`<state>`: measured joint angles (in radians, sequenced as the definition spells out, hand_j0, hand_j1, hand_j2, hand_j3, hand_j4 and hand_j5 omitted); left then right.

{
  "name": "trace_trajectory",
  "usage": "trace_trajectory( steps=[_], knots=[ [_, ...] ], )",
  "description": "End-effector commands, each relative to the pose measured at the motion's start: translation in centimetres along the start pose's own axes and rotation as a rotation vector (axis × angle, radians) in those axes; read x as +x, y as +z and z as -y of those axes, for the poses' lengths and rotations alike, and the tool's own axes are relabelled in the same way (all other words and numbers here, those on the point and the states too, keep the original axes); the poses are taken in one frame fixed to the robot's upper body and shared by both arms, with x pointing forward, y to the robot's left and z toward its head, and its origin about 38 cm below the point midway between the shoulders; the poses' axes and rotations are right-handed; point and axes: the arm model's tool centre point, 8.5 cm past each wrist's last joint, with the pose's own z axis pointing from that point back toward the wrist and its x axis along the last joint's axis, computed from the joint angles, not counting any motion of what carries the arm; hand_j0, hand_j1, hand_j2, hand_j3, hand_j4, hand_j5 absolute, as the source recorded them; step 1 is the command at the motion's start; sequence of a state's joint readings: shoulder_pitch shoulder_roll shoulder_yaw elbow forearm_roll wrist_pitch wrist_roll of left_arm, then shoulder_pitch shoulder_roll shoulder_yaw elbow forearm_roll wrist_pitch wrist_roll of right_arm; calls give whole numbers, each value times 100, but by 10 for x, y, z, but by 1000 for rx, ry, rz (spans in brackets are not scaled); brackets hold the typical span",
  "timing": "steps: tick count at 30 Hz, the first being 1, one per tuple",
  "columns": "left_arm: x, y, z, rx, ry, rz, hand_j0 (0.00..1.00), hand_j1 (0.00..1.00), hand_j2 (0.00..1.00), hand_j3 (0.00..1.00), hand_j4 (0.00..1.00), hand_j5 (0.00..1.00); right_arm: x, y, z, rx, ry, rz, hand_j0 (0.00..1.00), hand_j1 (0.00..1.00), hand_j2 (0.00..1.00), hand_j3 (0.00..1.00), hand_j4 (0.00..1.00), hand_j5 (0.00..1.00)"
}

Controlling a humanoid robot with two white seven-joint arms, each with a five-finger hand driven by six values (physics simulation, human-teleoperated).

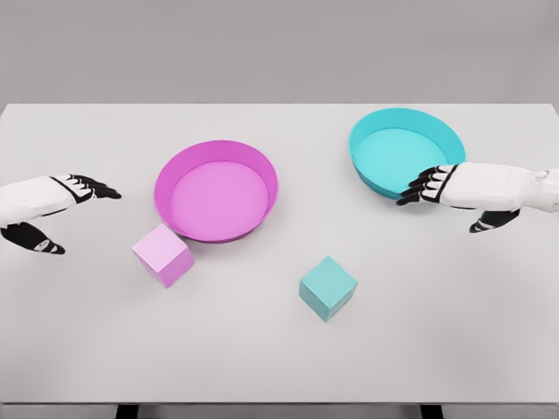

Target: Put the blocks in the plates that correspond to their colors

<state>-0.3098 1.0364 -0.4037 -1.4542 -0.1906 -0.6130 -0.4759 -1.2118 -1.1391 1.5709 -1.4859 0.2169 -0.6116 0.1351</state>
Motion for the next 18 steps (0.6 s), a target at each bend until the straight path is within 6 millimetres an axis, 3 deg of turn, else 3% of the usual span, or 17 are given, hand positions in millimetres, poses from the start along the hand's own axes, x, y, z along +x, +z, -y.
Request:
trace_trajectory(
  steps=[1, 3, 6, 8, 10, 13, 16, 18],
  knots=[
    [0, 0, -1, 4, 5, 1, 100, 100, 100, 100, 100, 100, 0, 1, 1, -10, -5, -2, 100, 100, 100, 100, 100, 100],
    [0, 1, -2, 6, 2, 0, 100, 100, 100, 100, 100, 100, -1, 2, 2, -10, -4, -4, 100, 100, 100, 100, 100, 100],
    [9, -6, -12, 16, -25, 32, 100, 100, 100, 100, 100, 100, -6, 20, 12, -26, 16, -43, 100, 100, 100, 100, 100, 100],
    [21, -10, -17, 26, -46, 67, 100, 100, 100, 100, 100, 100, 9, 10, 12, -23, 22, 11, 100, 100, 100, 100, 100, 100],
    [42, -18, -21, 27, -78, 130, 100, 100, 100, 100, 100, 100, 40, 1, 30, -44, 73, 108, 100, 100, 100, 100, 100, 100],
    [77, -30, -23, 17, -124, 233, 100, 100, 100, 100, 100, 100, 56, -7, 43, -61, 107, 162, 100, 100, 100, 100, 100, 100],
    [81, -32, -27, 30, -134, 245, 100, 100, 100, 100, 100, 100, 75, -17, 41, -48, 118, 228, 100, 100, 100, 100, 100, 100],
    [84, -36, -25, 28, -135, 256, 100, 100, 100, 100, 100, 100, 87, -37, 42, -27, 130, 289, 100, 100, 100, 100, 100, 100]
  ],
)
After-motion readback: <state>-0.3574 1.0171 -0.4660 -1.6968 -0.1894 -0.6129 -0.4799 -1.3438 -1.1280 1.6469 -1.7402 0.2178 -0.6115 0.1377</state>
